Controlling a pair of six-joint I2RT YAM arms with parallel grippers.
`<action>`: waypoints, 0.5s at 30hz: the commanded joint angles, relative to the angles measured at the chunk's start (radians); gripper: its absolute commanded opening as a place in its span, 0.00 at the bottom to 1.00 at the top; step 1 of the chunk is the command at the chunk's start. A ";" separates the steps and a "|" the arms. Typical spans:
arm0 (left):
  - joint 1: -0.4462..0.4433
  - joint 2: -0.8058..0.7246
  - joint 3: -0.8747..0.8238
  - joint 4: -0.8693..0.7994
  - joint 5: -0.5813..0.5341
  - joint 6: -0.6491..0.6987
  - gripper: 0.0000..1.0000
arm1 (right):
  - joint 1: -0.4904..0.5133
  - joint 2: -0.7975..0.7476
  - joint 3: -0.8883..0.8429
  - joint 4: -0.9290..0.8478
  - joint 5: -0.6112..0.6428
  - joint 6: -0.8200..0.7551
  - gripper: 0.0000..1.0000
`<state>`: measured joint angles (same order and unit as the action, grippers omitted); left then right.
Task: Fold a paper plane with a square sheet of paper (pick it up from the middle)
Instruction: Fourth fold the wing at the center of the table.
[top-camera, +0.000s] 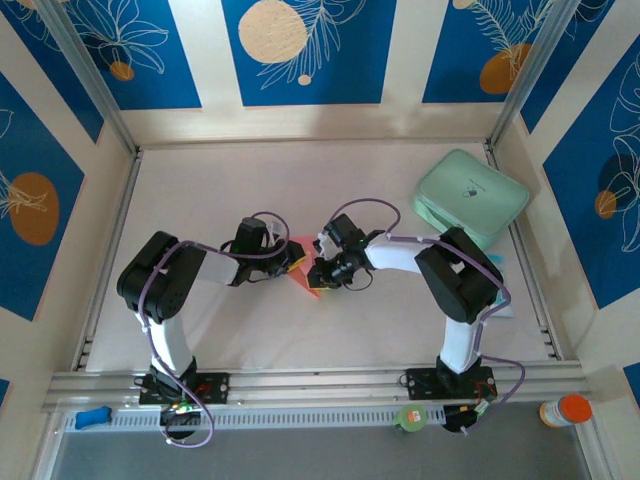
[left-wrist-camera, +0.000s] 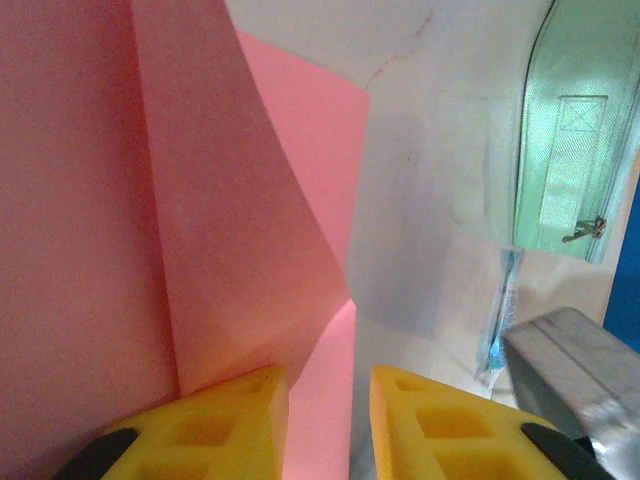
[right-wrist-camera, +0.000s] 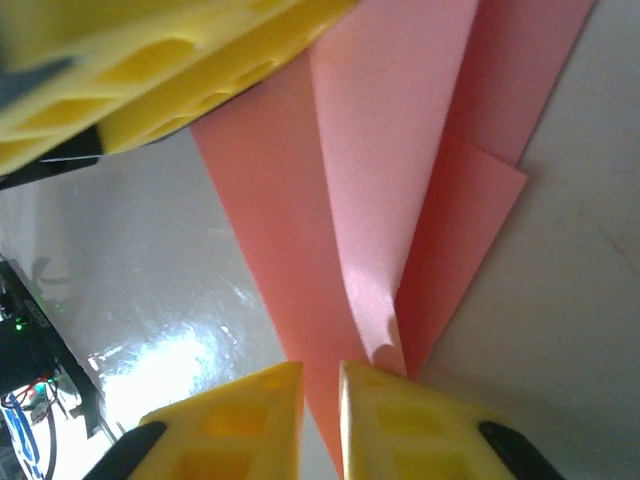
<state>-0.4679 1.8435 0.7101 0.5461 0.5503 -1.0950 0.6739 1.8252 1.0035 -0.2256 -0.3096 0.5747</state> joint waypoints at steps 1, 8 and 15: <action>-0.008 0.019 0.005 -0.012 0.007 0.000 0.29 | -0.006 -0.107 -0.026 -0.037 0.028 0.001 0.22; -0.009 0.022 0.005 -0.002 0.006 -0.006 0.29 | -0.007 -0.144 -0.057 -0.082 0.128 0.033 0.29; -0.008 0.019 0.004 -0.002 0.007 -0.009 0.29 | 0.017 -0.066 0.004 -0.101 0.089 0.013 0.29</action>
<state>-0.4683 1.8435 0.7101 0.5465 0.5499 -1.0992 0.6758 1.7287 0.9710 -0.2878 -0.2085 0.5949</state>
